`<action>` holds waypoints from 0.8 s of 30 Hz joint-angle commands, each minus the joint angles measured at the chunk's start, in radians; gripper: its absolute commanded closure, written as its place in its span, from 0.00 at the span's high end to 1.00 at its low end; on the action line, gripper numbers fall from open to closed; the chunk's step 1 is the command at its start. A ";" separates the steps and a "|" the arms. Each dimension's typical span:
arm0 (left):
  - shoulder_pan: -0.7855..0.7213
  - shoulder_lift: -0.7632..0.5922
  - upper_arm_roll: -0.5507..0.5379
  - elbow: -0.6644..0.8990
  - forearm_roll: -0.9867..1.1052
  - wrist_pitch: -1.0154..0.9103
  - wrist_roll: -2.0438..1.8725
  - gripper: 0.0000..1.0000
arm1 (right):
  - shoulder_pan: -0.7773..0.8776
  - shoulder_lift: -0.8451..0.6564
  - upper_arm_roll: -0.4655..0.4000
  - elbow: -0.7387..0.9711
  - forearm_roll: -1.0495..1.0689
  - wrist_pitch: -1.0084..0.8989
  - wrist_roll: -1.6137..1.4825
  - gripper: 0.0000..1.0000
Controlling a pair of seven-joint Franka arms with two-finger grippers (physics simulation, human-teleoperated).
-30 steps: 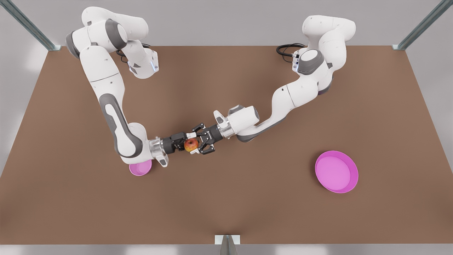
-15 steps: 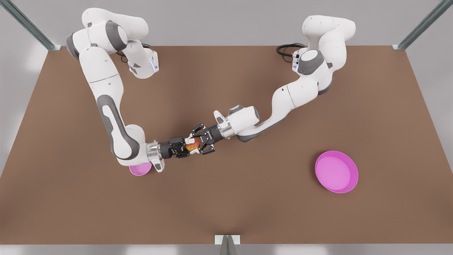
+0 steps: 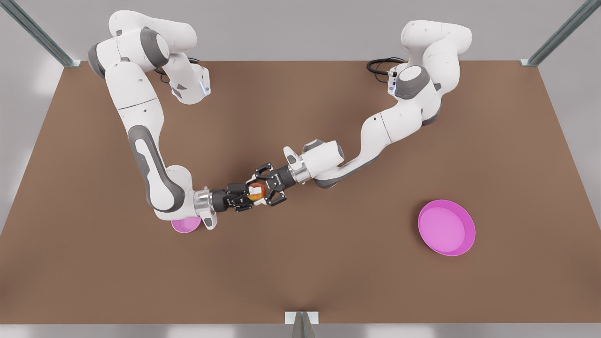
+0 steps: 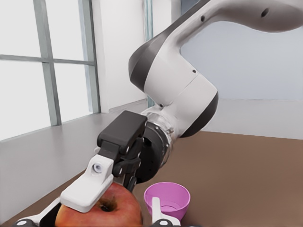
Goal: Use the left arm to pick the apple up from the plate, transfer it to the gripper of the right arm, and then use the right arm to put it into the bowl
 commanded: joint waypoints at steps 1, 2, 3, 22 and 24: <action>0.000 -0.002 -0.001 -0.001 0.000 -0.002 -0.003 0.99 | 0.000 -0.001 0.000 0.002 -0.002 0.002 -0.042 0.60; 0.000 -0.002 0.001 -0.001 0.000 -0.002 -0.005 0.99 | 0.000 -0.001 0.000 0.002 -0.002 0.002 -0.042 0.59; 0.002 -0.002 0.001 -0.001 0.000 -0.004 -0.005 0.99 | 0.000 -0.001 0.000 0.002 -0.002 0.002 -0.042 0.59; 0.640 -0.281 -0.258 -0.300 0.176 -0.922 -0.321 1.00 | -0.021 0.022 -0.145 0.143 -0.164 -0.061 0.094 0.59; 0.695 -0.385 -0.278 -0.170 0.102 -1.326 -0.330 1.00 | -0.021 0.040 -0.199 0.169 -0.233 -0.083 0.091 0.60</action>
